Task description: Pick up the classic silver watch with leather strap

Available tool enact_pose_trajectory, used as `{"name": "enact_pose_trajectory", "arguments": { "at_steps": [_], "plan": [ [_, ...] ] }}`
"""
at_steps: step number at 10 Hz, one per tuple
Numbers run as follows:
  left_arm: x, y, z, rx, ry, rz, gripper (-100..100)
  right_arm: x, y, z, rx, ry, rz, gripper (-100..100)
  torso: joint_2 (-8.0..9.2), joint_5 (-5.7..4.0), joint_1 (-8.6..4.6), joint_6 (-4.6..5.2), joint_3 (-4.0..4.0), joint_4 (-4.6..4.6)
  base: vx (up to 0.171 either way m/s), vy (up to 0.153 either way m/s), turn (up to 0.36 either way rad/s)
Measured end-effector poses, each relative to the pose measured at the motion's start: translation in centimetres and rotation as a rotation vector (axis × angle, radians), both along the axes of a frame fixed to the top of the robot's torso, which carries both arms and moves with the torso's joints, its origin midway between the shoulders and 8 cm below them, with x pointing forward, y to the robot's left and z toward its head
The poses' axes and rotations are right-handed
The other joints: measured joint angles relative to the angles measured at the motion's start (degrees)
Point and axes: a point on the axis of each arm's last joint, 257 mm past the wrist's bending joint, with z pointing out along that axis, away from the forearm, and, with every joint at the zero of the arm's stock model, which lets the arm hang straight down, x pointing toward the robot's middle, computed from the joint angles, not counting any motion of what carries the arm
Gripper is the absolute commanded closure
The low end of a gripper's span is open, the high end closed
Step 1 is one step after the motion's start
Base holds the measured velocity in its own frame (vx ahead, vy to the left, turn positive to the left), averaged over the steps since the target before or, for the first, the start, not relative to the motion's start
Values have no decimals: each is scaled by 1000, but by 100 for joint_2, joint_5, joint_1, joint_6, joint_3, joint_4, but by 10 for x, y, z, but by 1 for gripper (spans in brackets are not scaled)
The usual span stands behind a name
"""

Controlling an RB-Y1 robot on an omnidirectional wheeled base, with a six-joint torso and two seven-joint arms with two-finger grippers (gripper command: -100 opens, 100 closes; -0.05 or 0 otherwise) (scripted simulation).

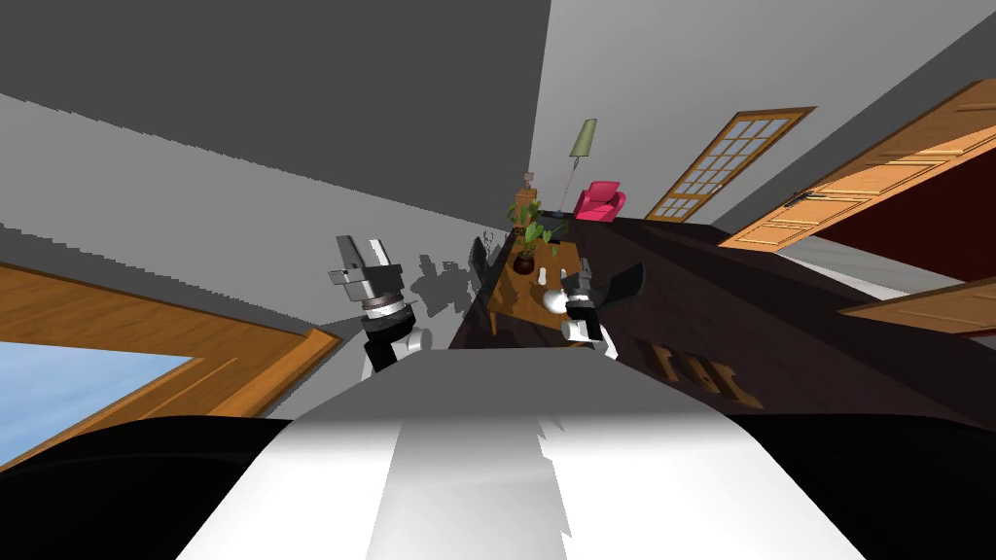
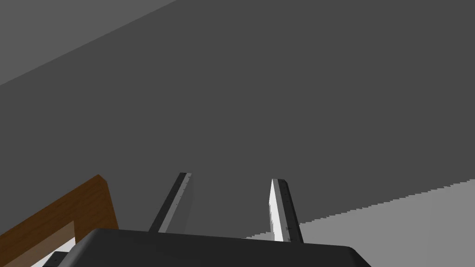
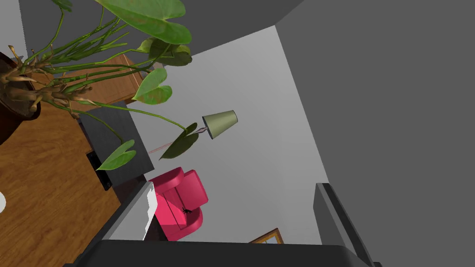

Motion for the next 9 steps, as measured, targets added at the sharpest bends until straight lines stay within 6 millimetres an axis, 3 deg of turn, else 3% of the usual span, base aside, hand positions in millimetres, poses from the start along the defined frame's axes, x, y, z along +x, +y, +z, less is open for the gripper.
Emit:
{"name": "enact_pose_trajectory", "arguments": {
  "at_steps": [6,9],
  "plan": [
    [0,0,0,0,0,0,0,30,-30,-57,197,122,-12,-100,-2,0,3,-1,-1,0,20,64,35],
    [0,0,0,0,0,0,0,42,-35,-88,293,189,-20,-100,3,-1,-8,1,2,1,19,57,27]
  ]
}}
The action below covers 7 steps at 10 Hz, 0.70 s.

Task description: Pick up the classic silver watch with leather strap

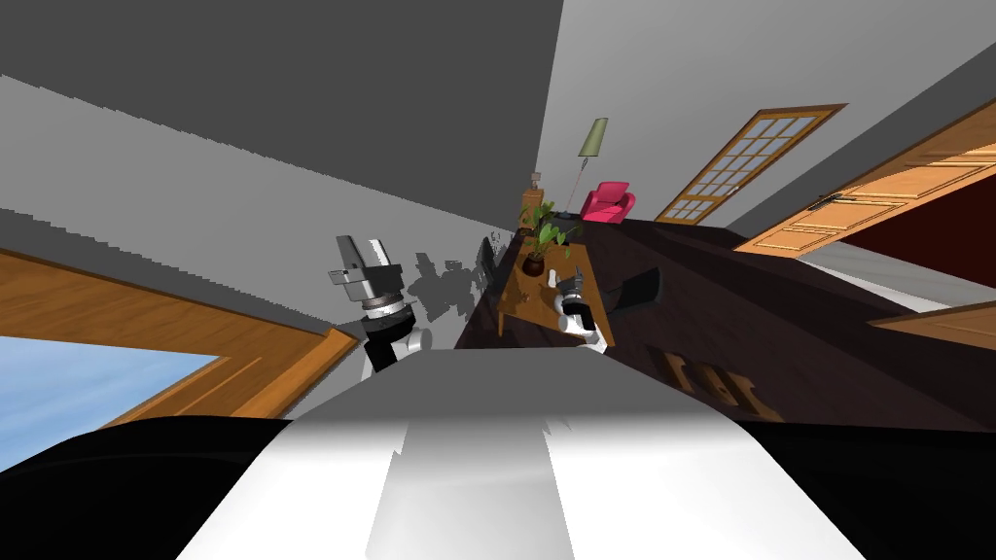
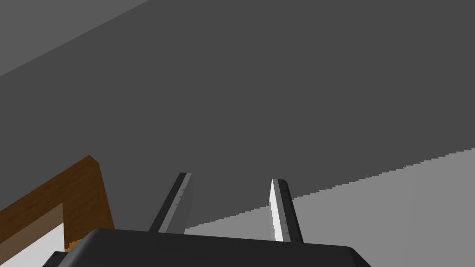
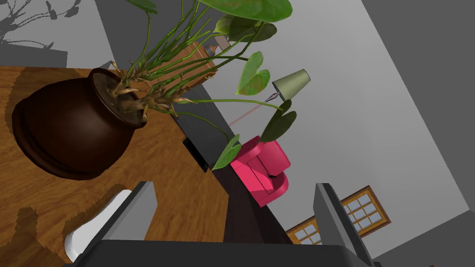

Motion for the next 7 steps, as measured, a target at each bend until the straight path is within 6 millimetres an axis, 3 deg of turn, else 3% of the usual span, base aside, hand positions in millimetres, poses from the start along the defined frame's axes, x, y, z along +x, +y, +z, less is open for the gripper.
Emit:
{"name": "enact_pose_trajectory", "arguments": {
  "at_steps": [7],
  "plan": [
    [0,0,0,0,0,0,0,30,-12,-67,242,142,-18,-100,-3,-1,-5,-1,-1,0,17,41,16]
  ]
}}
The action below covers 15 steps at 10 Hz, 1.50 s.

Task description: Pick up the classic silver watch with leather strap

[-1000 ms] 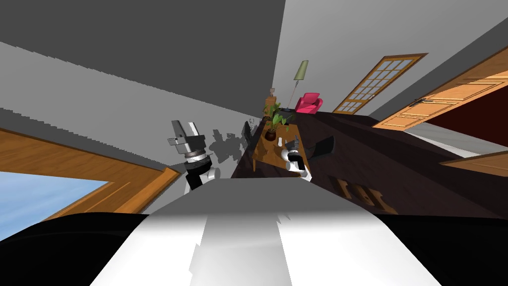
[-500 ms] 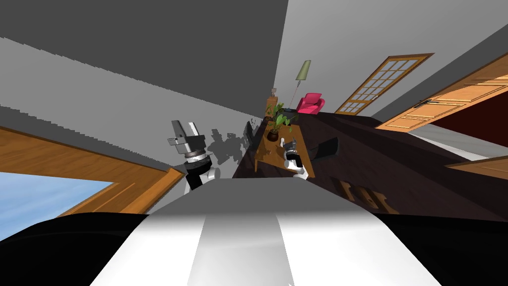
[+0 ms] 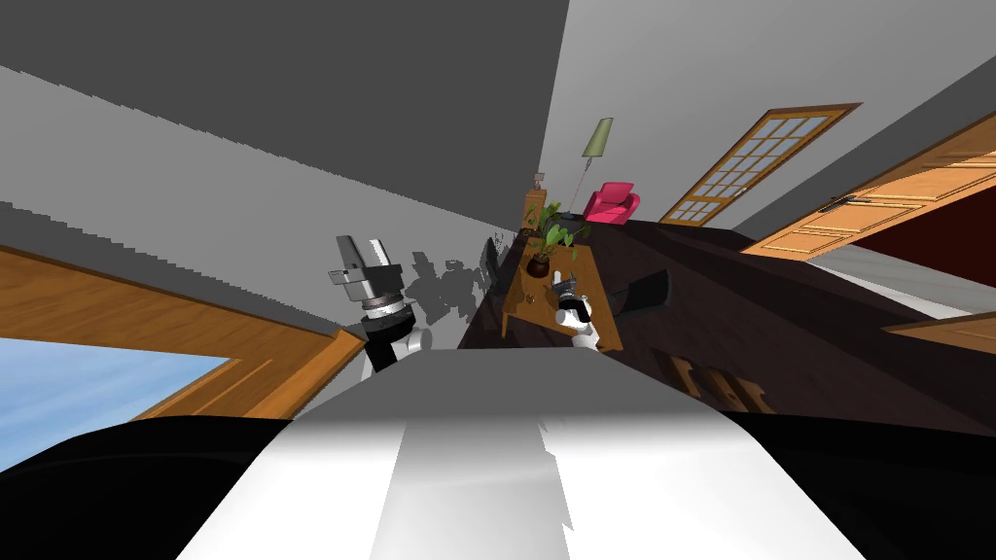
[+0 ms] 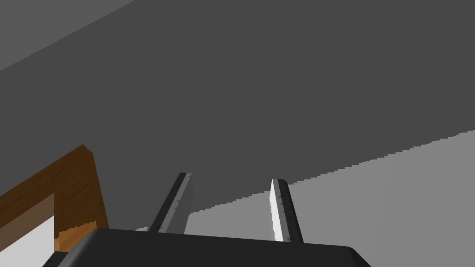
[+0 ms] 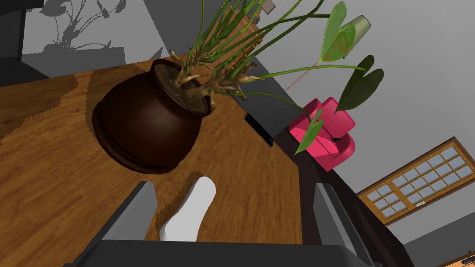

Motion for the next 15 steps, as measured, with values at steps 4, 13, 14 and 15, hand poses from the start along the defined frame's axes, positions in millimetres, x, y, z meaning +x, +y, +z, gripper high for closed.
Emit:
{"name": "enact_pose_trajectory", "arguments": {
  "at_steps": [4,13,14,15],
  "plan": [
    [0,0,0,0,0,0,0,5,0,-43,141,91,-14,-100,6,-1,-7,2,3,1,10,27,7],
    [0,0,0,0,0,0,0,14,20,-130,437,293,-41,-100,6,-3,-16,3,3,1,12,11,-3],
    [0,0,0,0,0,0,0,11,25,-141,479,321,-47,-100,7,-3,-16,3,3,1,18,-2,-20],
    [0,0,0,0,0,0,0,14,32,-148,532,346,-47,-100,4,-3,-17,2,2,1,16,-1,-5]
  ]
}}
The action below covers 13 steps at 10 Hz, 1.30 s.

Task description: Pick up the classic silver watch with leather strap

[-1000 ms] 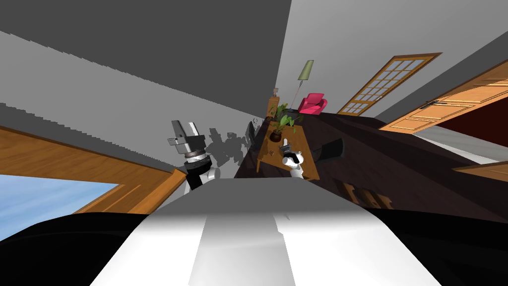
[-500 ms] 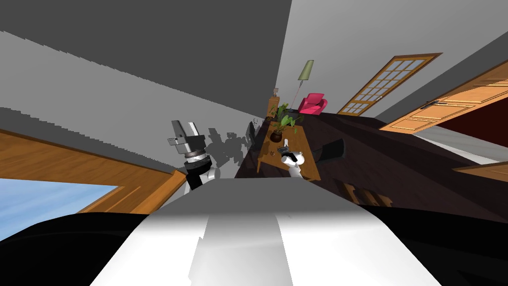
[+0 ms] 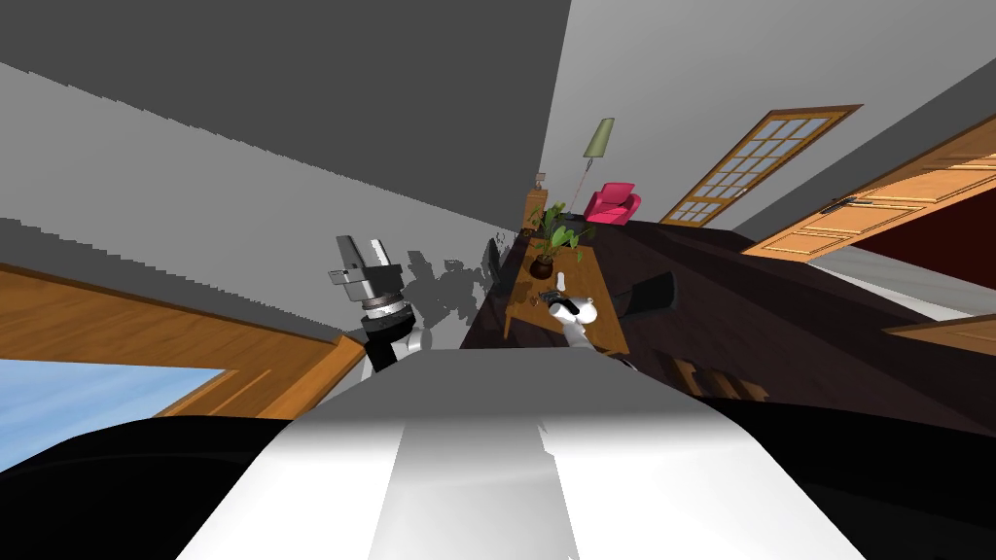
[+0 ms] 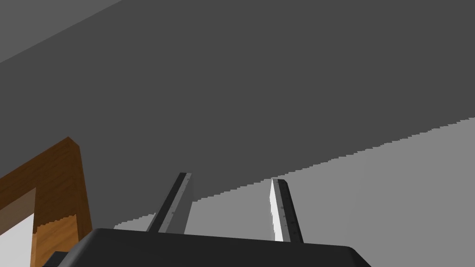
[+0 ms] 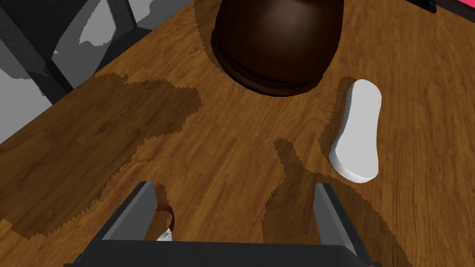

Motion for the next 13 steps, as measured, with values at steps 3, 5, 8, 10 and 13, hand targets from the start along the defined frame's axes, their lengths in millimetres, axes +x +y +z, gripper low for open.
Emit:
{"name": "enact_pose_trajectory", "arguments": {
  "at_steps": [3,5,8,10,13],
  "plan": [
    [0,0,0,0,0,0,0,-8,14,-28,93,77,-8,-100,3,0,-1,1,2,0,13,-5,-13],
    [0,0,0,0,0,0,0,-13,24,-41,151,118,-11,-100,3,-1,-3,1,1,0,12,-8,-12],
    [0,0,0,0,0,0,0,-14,38,-56,236,173,-19,-100,1,-1,-6,1,1,0,19,-15,-14],
    [0,0,0,0,0,0,0,-21,52,-70,297,220,-25,-100,0,-1,-6,2,-1,-1,15,-10,-2],
    [0,0,0,0,0,0,0,-28,67,-80,360,268,-28,-100,-1,-1,-5,1,-1,-1,28,-17,-17]
  ]
}}
